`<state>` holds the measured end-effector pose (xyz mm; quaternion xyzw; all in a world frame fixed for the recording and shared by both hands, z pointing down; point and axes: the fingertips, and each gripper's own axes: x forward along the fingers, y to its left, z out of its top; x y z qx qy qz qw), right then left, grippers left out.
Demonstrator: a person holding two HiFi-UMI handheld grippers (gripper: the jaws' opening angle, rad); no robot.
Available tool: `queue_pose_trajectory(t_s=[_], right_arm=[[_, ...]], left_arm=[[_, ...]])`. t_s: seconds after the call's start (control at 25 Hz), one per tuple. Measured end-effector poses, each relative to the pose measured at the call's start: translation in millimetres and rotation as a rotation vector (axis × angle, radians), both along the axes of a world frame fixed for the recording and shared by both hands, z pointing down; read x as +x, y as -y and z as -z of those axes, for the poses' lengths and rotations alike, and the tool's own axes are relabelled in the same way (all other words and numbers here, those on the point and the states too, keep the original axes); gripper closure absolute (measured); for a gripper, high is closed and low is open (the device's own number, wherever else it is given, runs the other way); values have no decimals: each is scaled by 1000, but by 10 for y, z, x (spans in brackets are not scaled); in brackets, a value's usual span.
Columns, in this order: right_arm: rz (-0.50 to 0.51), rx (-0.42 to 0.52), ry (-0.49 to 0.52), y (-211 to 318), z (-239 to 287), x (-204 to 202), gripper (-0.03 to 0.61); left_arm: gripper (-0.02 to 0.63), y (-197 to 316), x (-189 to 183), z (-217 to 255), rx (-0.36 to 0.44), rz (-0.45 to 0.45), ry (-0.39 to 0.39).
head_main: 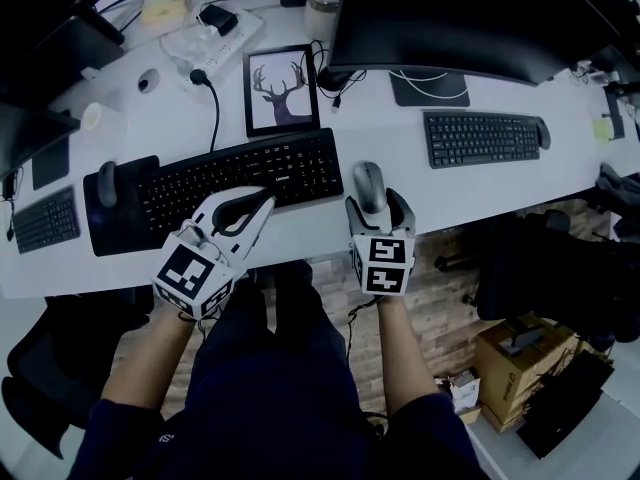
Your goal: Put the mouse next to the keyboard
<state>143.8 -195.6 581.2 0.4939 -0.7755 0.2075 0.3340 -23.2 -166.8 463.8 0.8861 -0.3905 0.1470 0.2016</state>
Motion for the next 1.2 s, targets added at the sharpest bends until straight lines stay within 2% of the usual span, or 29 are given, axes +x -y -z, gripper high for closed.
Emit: queue_pose_trajectory(t_s=[0.56, 1.2], right_arm=[[-40, 61, 24, -219, 399, -143, 285], [-52, 162, 21, -305, 884, -304, 397]], left_arm=[[575, -147, -138, 297, 52, -21, -5], [575, -188, -247, 497, 92, -46, -18]])
